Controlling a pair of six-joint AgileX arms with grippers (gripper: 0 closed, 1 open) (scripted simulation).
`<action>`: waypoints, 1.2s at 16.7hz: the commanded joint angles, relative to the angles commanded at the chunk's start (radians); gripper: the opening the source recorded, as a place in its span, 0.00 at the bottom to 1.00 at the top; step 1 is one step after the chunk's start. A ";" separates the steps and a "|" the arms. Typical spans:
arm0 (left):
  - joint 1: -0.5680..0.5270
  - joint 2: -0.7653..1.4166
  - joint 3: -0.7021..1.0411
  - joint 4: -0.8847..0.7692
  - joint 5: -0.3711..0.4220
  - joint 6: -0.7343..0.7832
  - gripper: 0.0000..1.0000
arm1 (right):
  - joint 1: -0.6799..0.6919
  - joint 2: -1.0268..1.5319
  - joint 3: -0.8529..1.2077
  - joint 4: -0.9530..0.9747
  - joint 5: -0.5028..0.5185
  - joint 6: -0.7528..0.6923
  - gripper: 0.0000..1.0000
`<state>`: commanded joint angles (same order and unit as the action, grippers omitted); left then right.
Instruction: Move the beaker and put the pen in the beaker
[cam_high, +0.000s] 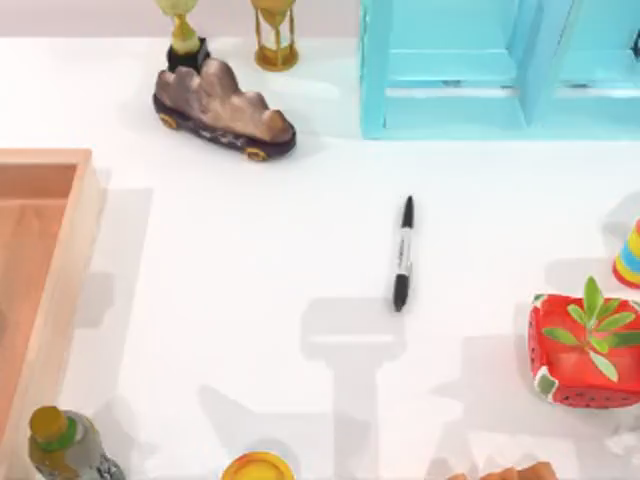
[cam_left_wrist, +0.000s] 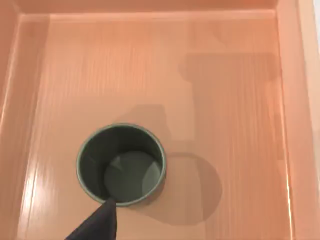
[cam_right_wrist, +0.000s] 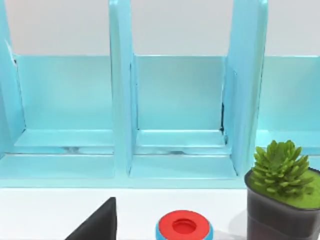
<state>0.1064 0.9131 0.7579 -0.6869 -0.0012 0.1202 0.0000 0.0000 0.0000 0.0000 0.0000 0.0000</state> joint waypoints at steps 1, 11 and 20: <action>0.011 0.113 0.076 -0.077 0.001 0.012 1.00 | 0.000 0.000 0.000 0.000 0.000 0.000 1.00; 0.089 0.818 0.681 -0.573 0.000 0.100 1.00 | 0.000 0.000 0.000 0.000 0.000 0.000 1.00; 0.091 0.854 0.701 -0.580 -0.001 0.105 1.00 | 0.000 0.000 0.000 0.000 0.000 0.000 1.00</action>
<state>0.1971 1.7674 1.4586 -1.2671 -0.0020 0.2247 0.0000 0.0000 0.0000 0.0000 0.0000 0.0000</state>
